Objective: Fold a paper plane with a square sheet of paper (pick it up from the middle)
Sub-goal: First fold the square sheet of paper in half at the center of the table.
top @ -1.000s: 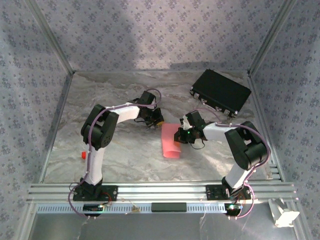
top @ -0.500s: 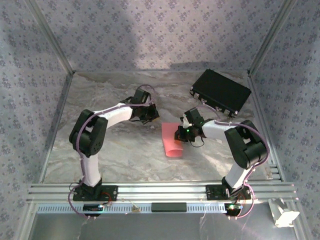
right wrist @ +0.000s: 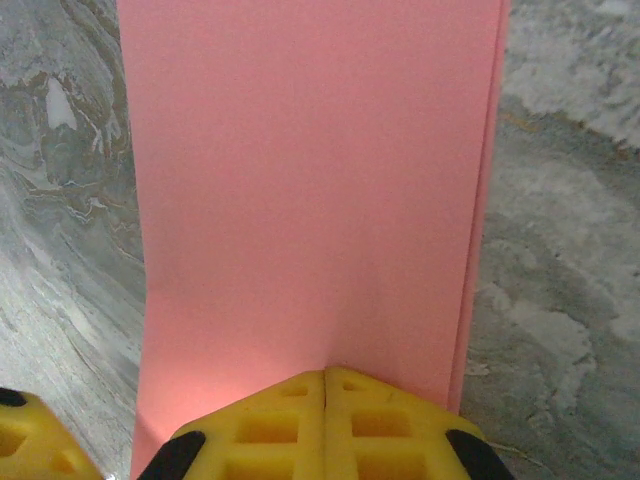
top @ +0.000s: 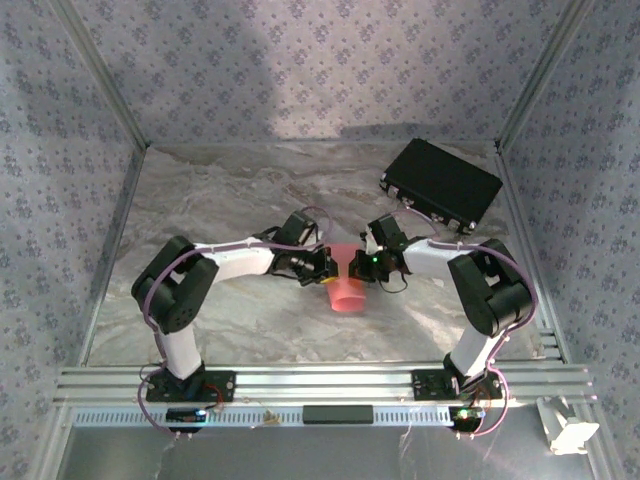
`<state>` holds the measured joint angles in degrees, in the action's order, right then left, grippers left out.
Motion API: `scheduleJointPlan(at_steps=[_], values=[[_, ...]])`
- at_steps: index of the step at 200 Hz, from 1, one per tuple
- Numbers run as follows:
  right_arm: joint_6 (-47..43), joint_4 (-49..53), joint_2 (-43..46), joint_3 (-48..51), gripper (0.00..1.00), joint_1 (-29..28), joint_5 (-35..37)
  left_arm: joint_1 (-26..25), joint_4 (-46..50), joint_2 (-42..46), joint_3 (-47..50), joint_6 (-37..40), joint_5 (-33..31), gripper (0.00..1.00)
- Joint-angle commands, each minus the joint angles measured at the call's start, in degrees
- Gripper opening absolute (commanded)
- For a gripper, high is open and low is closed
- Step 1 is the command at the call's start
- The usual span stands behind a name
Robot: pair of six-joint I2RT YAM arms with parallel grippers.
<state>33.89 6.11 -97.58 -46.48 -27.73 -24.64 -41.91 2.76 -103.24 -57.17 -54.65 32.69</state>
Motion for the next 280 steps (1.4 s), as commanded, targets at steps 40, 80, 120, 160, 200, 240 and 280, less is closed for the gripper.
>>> scheduleJointPlan(at_steps=[40, 80, 120, 160, 200, 240, 280], values=[[0.4, 3.4, -1.1, 2.5, 0.00, 0.6, 4.0, 0.3, -4.7, -2.1, 1.5, -1.7, 1.1, 0.01], [0.6, 3.0, -1.2, 2.8, 0.00, 0.7, 3.8, 0.5, -2.8, -3.2, 2.1, 0.8, -0.1, 0.00], [0.6, 2.7, -1.5, 3.0, 0.00, 0.8, 3.8, 0.7, -4.0, -2.9, 5.8, 1.3, -1.9, 0.00], [0.8, 2.4, -1.4, 3.6, 0.00, 0.9, 4.0, 0.8, -4.3, -2.7, 9.8, 4.2, -3.9, 0.00], [0.8, 2.4, -1.2, 3.9, 0.00, 1.0, 4.1, 0.8, -4.5, 0.0, 9.6, 4.2, -4.2, 0.01], [0.7, 3.0, -0.8, 4.2, 0.00, 1.2, 4.5, -0.1, -6.7, 5.6, 8.9, -1.5, -3.4, 0.00], [0.5, 3.1, -0.7, 4.4, 0.00, 1.3, 4.3, -0.9, -10.9, 4.6, 10.1, -4.4, -0.4, 0.00]])
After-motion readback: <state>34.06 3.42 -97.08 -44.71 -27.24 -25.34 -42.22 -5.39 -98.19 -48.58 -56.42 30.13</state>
